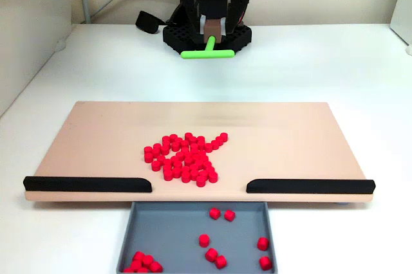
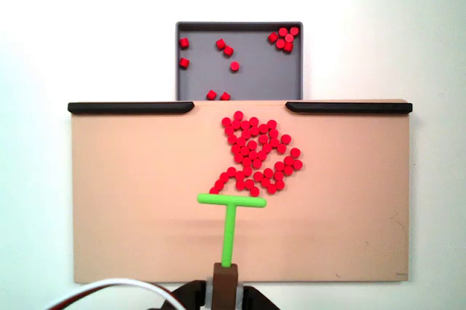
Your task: Push granules from left to the grey container
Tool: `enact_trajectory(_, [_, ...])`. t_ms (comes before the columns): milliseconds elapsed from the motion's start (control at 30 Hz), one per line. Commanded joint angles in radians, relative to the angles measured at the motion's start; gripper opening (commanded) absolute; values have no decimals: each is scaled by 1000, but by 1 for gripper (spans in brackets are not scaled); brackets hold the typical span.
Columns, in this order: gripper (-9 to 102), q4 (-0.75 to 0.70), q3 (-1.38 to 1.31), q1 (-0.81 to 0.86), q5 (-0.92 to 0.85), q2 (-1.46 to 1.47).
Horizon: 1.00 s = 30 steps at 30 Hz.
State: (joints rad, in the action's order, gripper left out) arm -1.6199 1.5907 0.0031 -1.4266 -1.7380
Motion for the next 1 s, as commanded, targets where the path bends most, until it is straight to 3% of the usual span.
enact_trajectory(0, [0,3,-20,18,-3,-18])
enact_trajectory(633, [0,41,-23,78,-48,-37])
enact_trajectory(967, [0,41,-23,32,-74,-58])
